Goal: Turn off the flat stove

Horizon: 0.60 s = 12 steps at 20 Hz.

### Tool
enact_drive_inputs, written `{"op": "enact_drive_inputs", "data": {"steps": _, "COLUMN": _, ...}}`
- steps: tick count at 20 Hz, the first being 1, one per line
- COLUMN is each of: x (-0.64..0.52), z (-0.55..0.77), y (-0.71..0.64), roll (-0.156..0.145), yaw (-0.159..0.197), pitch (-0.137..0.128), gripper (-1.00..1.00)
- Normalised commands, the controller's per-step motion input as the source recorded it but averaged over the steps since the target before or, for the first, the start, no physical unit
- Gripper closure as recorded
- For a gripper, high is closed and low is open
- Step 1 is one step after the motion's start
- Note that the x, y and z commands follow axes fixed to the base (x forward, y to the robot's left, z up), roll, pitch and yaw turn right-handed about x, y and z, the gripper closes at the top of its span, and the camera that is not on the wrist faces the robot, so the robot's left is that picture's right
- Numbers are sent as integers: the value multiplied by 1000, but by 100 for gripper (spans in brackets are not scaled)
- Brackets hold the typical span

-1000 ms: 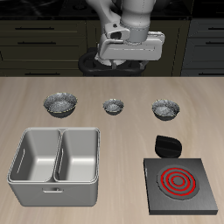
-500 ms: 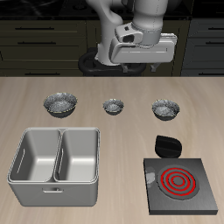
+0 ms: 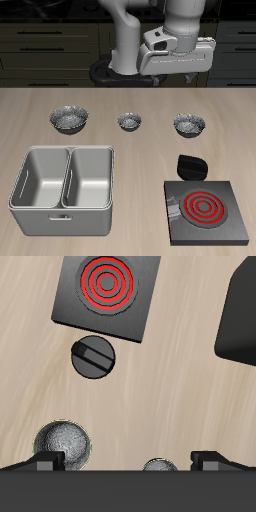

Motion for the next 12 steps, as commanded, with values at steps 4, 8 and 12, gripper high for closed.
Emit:
{"op": "enact_drive_inputs", "data": {"steps": 4, "x": 272, "z": 105, "y": 207, "roll": 17, "yaw": 9, "pitch": -10, "gripper": -100}}
{"op": "enact_drive_inputs", "data": {"steps": 8, "x": 280, "z": 26, "y": 209, "roll": 13, "yaw": 14, "pitch": -4, "gripper": -100}}
{"op": "enact_drive_inputs", "data": {"steps": 12, "x": 311, "z": -93, "y": 205, "roll": 27, "yaw": 44, "pitch": 33, "gripper": -100}}
